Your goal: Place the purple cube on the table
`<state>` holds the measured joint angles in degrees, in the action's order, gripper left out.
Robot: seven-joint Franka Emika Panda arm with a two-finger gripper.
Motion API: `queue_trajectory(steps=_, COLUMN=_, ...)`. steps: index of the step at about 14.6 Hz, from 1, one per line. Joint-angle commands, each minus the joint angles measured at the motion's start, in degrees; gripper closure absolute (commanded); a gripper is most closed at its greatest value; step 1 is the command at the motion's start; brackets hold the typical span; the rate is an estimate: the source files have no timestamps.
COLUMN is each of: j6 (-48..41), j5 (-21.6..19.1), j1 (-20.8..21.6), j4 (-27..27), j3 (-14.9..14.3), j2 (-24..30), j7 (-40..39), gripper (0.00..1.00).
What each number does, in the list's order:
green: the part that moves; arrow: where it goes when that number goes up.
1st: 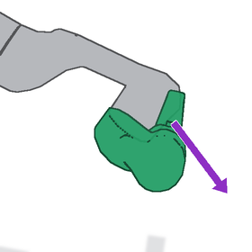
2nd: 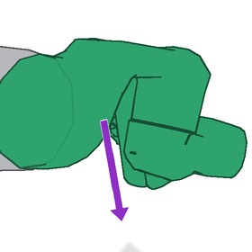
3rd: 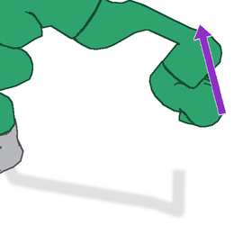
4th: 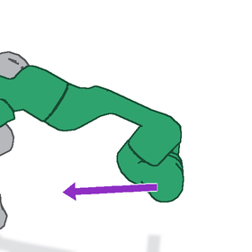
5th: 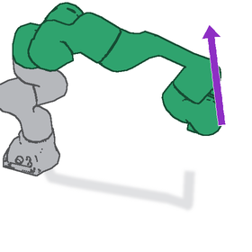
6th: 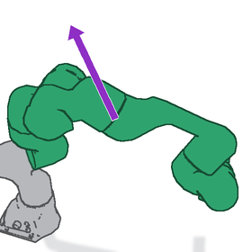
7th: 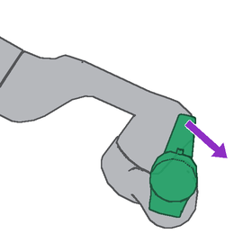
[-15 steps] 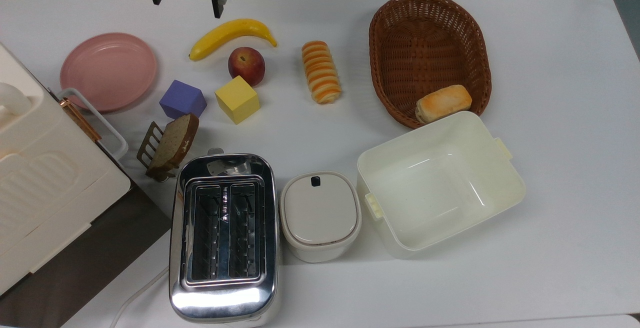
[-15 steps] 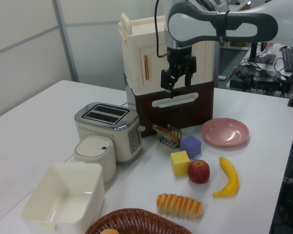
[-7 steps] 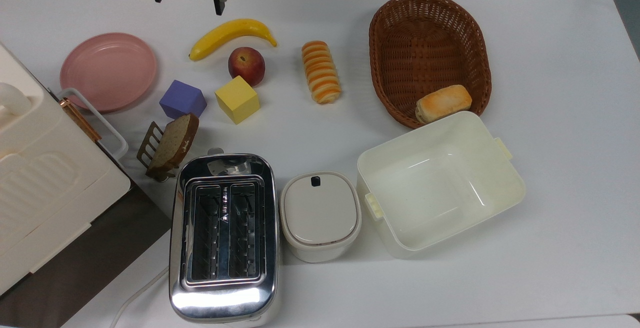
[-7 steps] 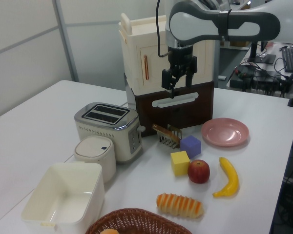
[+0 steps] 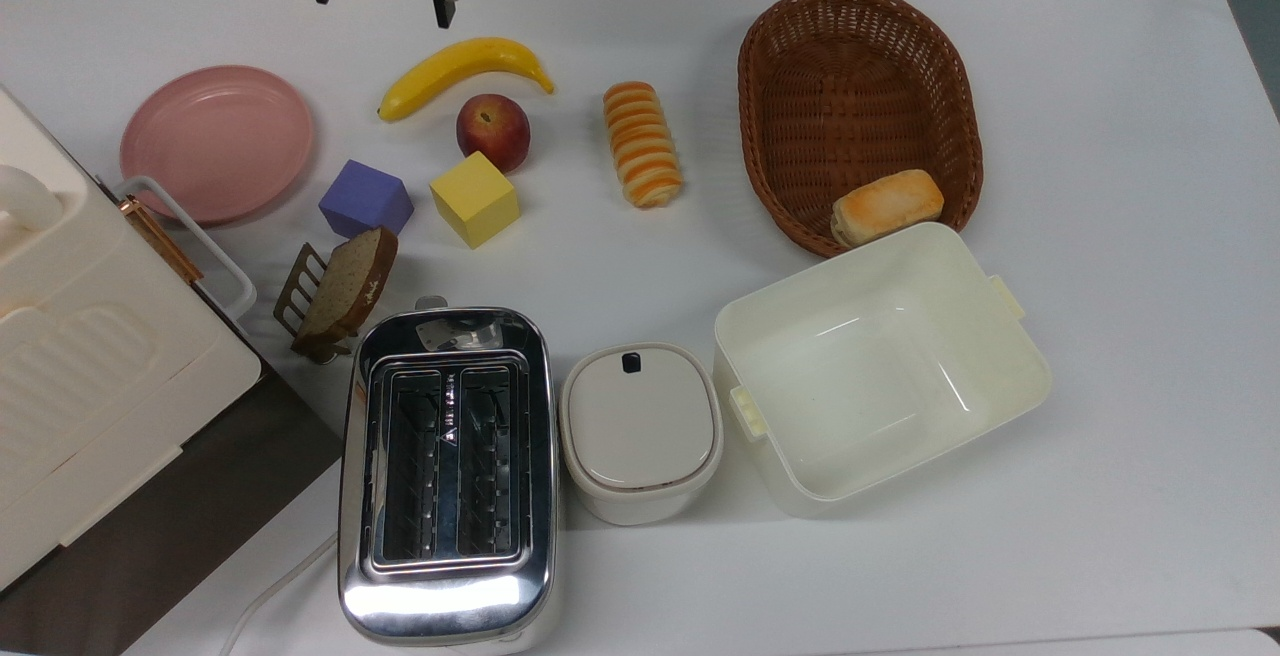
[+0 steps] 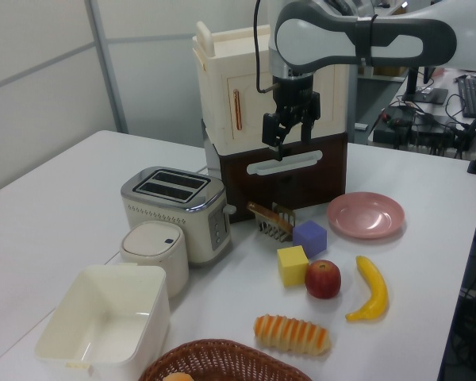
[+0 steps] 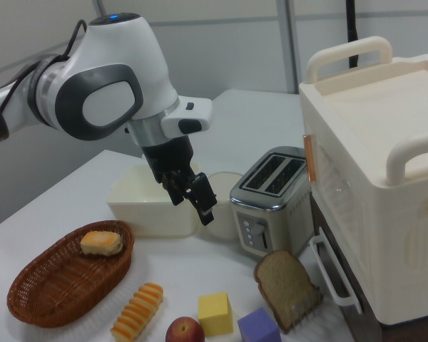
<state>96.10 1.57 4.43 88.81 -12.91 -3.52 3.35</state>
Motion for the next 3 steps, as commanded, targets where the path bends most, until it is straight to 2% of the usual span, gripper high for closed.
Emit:
queue_trajectory(steps=1, j6=-1.53, j5=-1.31, j1=-0.74, j4=2.5, j3=0.87, j2=2.82, j7=-1.15, gripper=0.0)
queue_trajectory(steps=3, j6=-1.8, j5=-1.39, j1=-0.83, j4=2.5, j3=0.87, j2=2.82, j7=-1.06, gripper=0.0)
